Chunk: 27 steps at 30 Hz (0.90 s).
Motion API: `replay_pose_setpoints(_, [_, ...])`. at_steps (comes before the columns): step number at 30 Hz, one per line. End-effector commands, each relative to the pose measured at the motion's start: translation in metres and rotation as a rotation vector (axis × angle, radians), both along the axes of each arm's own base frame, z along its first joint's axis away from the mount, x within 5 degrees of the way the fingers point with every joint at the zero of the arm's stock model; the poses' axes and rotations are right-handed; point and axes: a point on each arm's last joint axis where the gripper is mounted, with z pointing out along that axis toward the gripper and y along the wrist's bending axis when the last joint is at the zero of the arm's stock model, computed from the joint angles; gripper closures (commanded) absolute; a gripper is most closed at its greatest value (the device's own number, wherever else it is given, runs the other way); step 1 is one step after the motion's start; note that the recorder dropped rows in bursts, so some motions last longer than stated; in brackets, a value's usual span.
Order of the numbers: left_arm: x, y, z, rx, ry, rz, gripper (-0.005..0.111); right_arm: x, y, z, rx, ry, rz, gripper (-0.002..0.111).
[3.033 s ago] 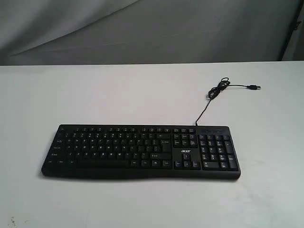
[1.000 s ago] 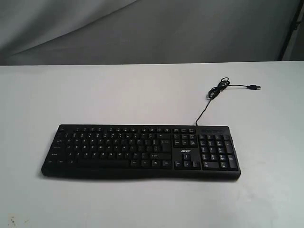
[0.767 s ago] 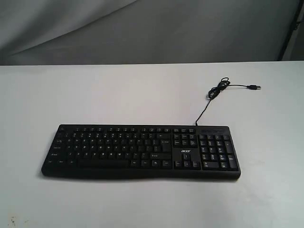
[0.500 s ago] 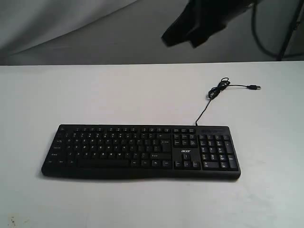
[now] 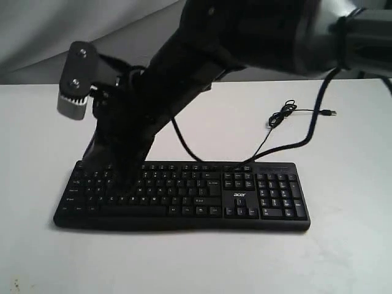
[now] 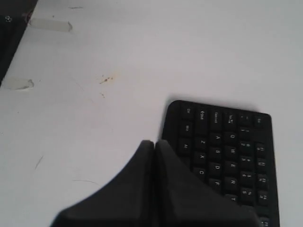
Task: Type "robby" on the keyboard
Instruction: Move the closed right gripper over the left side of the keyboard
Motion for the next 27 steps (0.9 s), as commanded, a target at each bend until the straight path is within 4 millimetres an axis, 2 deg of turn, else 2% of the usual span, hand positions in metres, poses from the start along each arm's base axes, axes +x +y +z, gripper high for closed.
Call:
replay_pose_setpoints(1, [0.0, 0.0, -0.001, 0.001, -0.005, -0.005, 0.107, 0.009, 0.01, -0.032, -0.049, 0.02, -0.08, 0.108])
replay_pose_setpoints(4, [0.0, 0.0, -0.001, 0.001, -0.005, -0.005, 0.107, 0.016, 0.015, -0.055, -0.074, 0.033, -0.103, 0.108])
replay_pose_setpoints(8, [0.0, 0.0, -0.001, 0.001, -0.005, -0.005, 0.107, 0.017, 0.019, -0.073, -0.107, 0.049, -0.097, 0.108])
replay_pose_setpoints(10, [0.0, 0.0, -0.001, 0.001, -0.005, -0.005, 0.107, 0.02, 0.019, -0.077, -0.127, 0.029, -0.105, 0.108])
replay_pose_setpoints(17, [0.0, 0.0, -0.001, 0.001, -0.005, -0.005, 0.107, 0.024, 0.026, -0.075, -0.08, -0.082, -0.13, 0.108])
replay_pose_setpoints(27, [0.0, 0.0, -0.001, 0.001, -0.005, -0.005, 0.107, 0.041, 0.051, -0.106, -0.069, -0.063, -0.151, 0.108])
